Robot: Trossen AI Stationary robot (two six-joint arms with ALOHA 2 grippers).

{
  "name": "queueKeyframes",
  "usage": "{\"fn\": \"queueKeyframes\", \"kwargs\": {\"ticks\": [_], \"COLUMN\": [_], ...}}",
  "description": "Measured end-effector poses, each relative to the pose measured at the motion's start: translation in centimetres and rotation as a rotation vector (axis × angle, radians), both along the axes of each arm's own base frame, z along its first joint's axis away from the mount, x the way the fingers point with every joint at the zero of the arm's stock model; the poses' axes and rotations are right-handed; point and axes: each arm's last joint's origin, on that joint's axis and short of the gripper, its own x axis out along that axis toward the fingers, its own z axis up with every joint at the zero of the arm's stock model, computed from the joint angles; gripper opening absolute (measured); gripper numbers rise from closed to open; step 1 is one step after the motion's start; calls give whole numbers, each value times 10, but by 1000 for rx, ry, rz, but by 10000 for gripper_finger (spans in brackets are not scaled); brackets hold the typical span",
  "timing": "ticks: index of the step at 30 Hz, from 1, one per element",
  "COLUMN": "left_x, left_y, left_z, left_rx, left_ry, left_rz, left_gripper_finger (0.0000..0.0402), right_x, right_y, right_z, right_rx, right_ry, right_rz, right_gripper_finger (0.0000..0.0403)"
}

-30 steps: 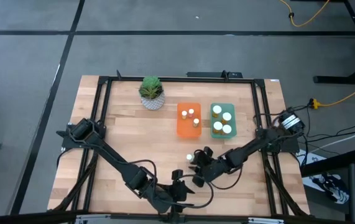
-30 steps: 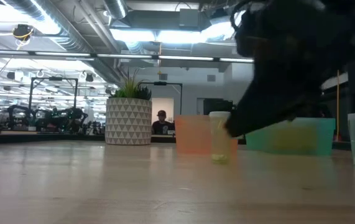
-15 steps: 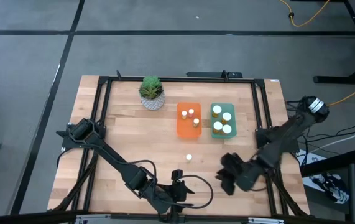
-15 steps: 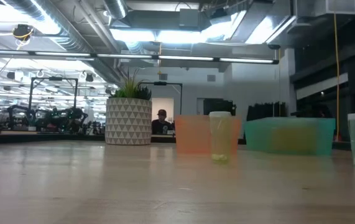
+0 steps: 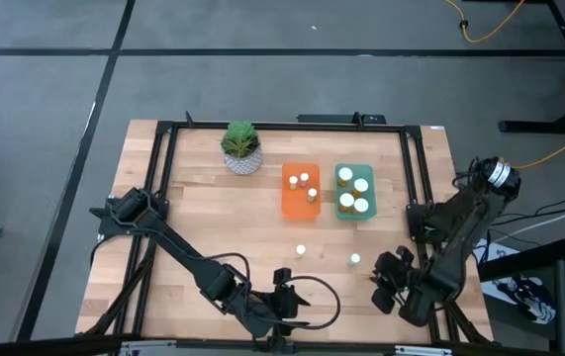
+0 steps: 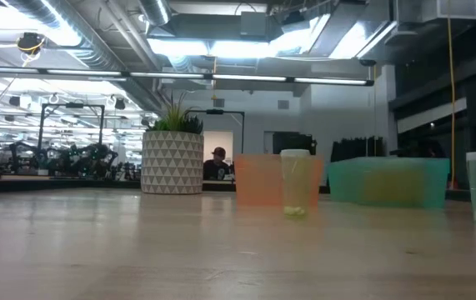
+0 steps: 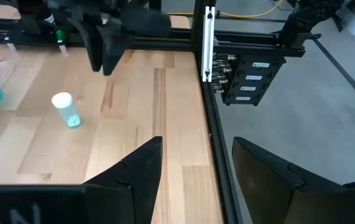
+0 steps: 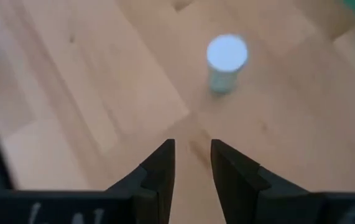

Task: Pick and place medicine bottles into bin by pill shape (circle, oval)
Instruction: Adjust the small blue bottle

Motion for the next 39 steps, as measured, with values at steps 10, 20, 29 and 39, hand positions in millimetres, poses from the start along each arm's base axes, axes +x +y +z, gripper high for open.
{"fn": "queueKeyframes", "kwargs": {"ticks": [10, 20, 29, 39], "left_x": [2, 2, 2, 2], "left_y": [3, 3, 3, 2], "left_z": [0, 0, 0, 0], "left_rx": [-4, -5, -5, -5], "left_ry": [0, 0, 0, 1], "left_rz": [12, 12, 11, 10], "left_gripper_finger": [187, 187, 187, 187], "right_x": [6, 9, -12, -39], "right_y": [11, 16, -11, -36], "right_z": [-50, -66, -50, -64], "right_rx": [-234, -260, -196, 26], "right_ry": [52, 68, 44, -143], "right_rz": [7, 5, -90, 27], "right_gripper_finger": [105, 105, 105, 101]}}
